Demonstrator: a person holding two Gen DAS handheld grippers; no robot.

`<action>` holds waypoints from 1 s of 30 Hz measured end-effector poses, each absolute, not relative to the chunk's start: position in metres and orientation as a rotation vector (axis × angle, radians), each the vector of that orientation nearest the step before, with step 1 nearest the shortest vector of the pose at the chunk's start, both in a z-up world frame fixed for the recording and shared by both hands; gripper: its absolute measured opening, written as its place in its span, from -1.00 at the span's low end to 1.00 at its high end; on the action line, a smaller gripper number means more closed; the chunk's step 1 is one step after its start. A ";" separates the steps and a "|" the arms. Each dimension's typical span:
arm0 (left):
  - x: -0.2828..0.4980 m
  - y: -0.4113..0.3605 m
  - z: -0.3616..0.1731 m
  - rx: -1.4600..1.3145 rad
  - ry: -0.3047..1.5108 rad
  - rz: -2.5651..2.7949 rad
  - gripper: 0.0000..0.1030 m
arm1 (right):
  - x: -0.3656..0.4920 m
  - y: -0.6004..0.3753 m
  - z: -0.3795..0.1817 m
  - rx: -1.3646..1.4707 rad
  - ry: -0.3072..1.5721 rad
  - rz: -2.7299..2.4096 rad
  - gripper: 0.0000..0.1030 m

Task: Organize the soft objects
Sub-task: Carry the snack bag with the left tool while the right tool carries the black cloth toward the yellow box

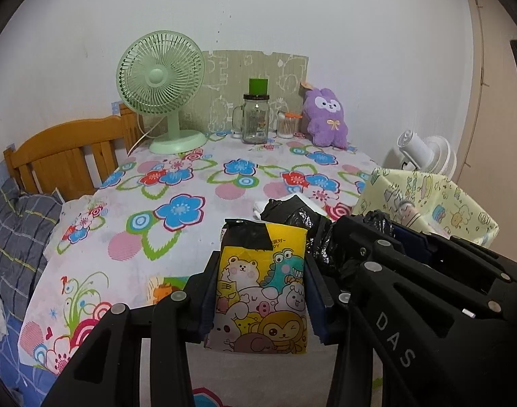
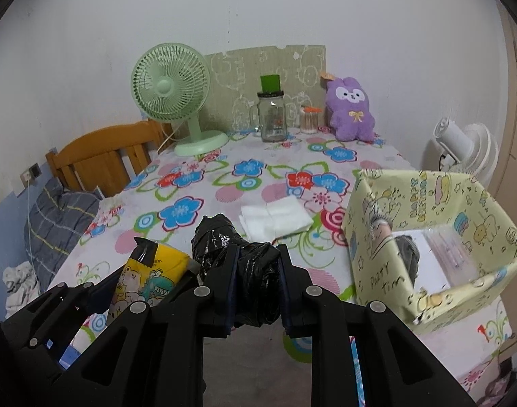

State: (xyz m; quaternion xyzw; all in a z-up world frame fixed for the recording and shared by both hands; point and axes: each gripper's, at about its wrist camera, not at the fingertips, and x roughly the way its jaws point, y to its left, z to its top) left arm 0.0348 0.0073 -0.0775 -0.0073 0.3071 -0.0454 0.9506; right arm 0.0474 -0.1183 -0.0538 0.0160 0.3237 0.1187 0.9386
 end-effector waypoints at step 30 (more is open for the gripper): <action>0.048 -0.011 -0.031 -0.008 0.556 -0.104 -0.11 | 0.062 -0.134 -0.004 0.029 0.597 0.237 -0.55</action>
